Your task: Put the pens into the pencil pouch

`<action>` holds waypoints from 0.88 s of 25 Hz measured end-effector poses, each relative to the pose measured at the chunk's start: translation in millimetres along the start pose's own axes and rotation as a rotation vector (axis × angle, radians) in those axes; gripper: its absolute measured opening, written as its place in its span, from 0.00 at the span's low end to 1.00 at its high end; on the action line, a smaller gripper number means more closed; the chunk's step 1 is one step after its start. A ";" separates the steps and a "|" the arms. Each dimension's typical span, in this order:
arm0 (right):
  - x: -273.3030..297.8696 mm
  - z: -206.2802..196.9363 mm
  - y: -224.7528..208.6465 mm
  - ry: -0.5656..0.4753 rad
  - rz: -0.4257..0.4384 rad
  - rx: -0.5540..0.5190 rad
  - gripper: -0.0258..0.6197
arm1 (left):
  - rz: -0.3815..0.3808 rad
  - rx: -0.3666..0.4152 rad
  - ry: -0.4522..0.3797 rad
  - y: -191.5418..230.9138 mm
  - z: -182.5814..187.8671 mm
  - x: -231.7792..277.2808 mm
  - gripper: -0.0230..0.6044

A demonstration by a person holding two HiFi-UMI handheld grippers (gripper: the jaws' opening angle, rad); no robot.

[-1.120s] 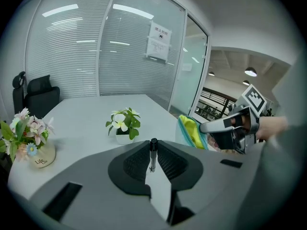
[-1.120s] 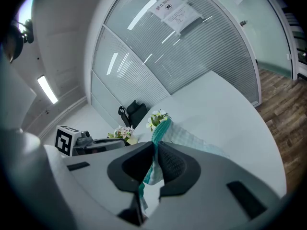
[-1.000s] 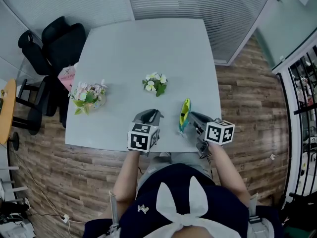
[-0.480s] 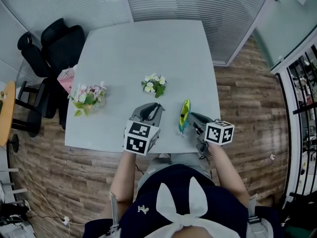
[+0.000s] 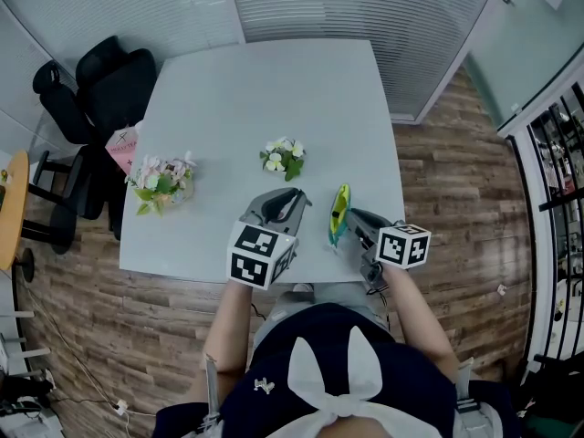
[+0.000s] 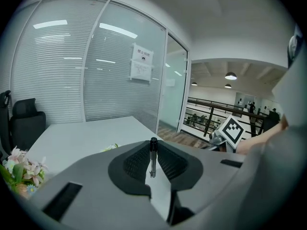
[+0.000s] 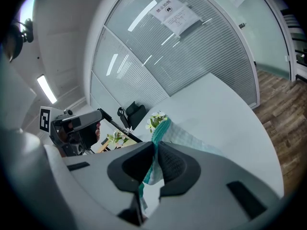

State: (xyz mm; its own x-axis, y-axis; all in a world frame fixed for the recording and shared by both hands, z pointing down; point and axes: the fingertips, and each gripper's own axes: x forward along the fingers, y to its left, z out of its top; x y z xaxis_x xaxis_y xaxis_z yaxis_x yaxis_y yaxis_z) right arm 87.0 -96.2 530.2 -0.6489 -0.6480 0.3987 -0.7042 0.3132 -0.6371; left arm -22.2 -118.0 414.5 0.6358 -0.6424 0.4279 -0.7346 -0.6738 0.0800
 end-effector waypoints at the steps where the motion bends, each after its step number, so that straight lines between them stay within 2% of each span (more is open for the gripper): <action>1: 0.1 -0.2 0.2 0.000 0.001 -0.001 0.10 | -0.007 0.003 -0.006 -3.2 2.5 -0.2 0.13; 14: 0.3 1.4 0.8 -0.008 -0.006 -0.002 0.10 | -0.110 0.053 -0.069 -40.2 34.0 9.0 0.13; 22: -0.2 0.9 -0.7 -0.012 -0.008 0.003 0.10 | -0.151 0.062 -0.067 -51.6 38.5 21.3 0.13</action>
State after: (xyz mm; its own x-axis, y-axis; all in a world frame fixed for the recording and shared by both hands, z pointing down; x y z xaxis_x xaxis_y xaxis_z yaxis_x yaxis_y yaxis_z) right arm 87.8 -97.0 530.0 -0.6395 -0.6588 0.3961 -0.7088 0.3059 -0.6356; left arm 38.4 -110.9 384.9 0.7539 -0.5536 0.3537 -0.6146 -0.7846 0.0821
